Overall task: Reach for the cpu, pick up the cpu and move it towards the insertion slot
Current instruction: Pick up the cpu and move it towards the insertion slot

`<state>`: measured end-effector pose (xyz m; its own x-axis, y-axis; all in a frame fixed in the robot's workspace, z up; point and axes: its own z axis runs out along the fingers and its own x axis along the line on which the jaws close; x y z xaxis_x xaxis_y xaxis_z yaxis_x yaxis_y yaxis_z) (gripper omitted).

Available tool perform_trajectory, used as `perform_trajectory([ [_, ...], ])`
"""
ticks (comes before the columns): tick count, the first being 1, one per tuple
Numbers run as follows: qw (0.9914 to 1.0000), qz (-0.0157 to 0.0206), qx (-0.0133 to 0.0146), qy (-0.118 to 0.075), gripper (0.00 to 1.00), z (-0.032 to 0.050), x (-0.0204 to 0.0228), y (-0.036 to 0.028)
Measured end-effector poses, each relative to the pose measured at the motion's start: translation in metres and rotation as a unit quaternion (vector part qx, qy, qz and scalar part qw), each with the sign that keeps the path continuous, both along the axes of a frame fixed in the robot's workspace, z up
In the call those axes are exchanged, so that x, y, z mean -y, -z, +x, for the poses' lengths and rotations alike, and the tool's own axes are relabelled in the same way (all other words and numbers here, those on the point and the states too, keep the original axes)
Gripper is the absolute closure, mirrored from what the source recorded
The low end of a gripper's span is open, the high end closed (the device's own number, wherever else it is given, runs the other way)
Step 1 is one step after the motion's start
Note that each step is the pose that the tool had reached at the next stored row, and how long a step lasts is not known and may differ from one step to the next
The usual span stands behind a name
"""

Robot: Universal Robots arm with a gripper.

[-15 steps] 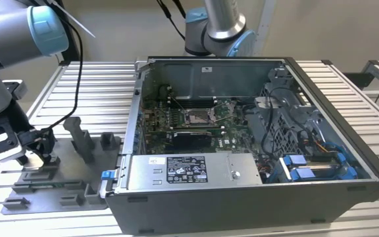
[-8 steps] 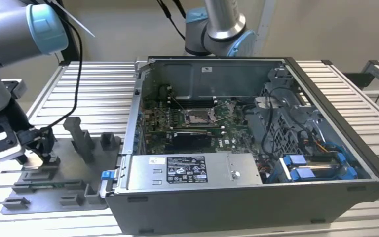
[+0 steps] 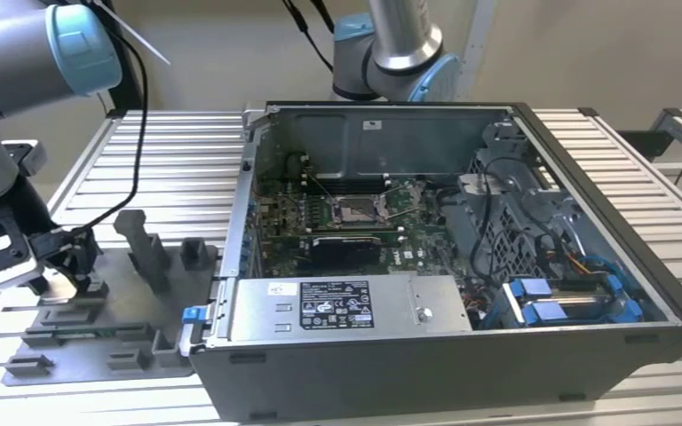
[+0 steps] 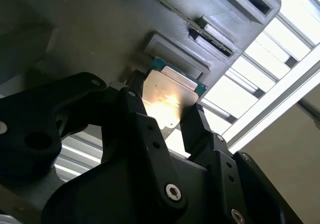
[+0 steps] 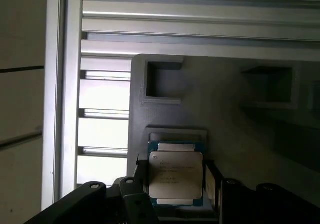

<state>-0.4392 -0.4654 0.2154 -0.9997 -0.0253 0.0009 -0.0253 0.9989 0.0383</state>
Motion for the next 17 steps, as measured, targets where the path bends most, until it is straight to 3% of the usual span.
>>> perform_trajectory([
  [7,1.0,0.0001,0.0001,0.0,1.0,0.0,0.0,-0.0057],
  [17,1.0,0.0001,0.0001,0.0,1.0,0.0,0.0,-0.0088],
])
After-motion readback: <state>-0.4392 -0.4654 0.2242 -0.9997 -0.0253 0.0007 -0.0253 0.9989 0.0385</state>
